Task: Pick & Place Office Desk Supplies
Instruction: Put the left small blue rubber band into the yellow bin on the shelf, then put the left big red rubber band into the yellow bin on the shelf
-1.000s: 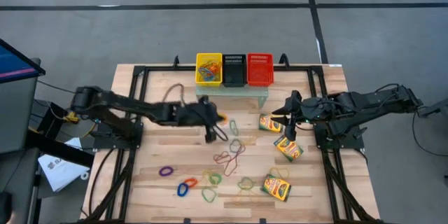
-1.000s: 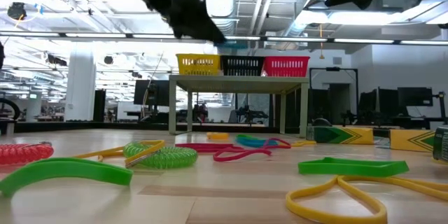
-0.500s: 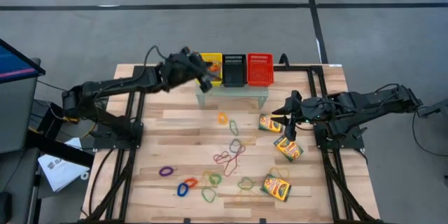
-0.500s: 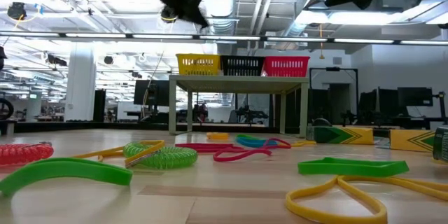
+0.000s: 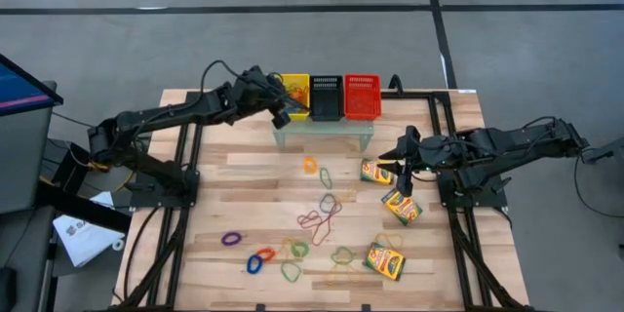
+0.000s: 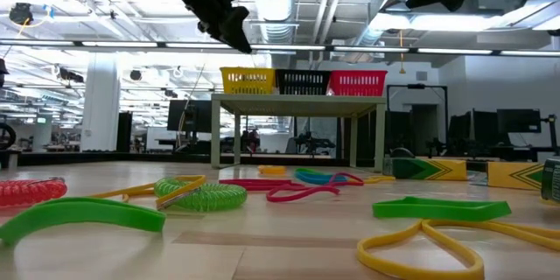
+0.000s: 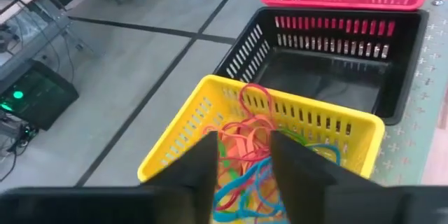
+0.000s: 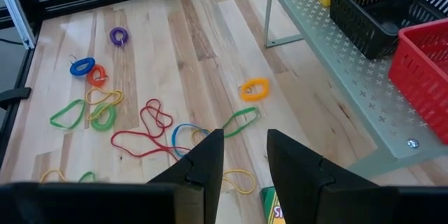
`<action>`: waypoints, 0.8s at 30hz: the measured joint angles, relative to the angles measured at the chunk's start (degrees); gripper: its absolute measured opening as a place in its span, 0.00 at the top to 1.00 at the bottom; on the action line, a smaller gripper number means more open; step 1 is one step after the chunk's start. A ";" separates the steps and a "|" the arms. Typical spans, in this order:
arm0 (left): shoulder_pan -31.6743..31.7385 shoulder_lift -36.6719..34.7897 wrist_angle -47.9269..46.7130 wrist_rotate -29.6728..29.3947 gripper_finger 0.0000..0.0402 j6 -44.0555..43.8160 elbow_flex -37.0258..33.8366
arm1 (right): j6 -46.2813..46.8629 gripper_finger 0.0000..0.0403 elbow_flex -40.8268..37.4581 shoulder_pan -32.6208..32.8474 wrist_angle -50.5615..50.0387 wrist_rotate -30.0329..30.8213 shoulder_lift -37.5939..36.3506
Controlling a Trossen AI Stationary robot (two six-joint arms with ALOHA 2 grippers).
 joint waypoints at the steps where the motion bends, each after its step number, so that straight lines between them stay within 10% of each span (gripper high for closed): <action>1: -0.18 0.00 -0.18 0.20 0.63 -0.24 0.00 | 0.00 0.73 0.00 0.00 0.01 0.00 0.00; 8: -7.84 0.00 -2.79 3.09 0.34 -1.81 -0.02 | 0.00 0.73 -0.01 0.00 -0.01 0.00 0.00; 24: -29.25 13.37 5.16 10.96 0.37 -9.16 -0.04 | 0.28 0.73 -0.01 0.00 -0.10 0.00 -0.02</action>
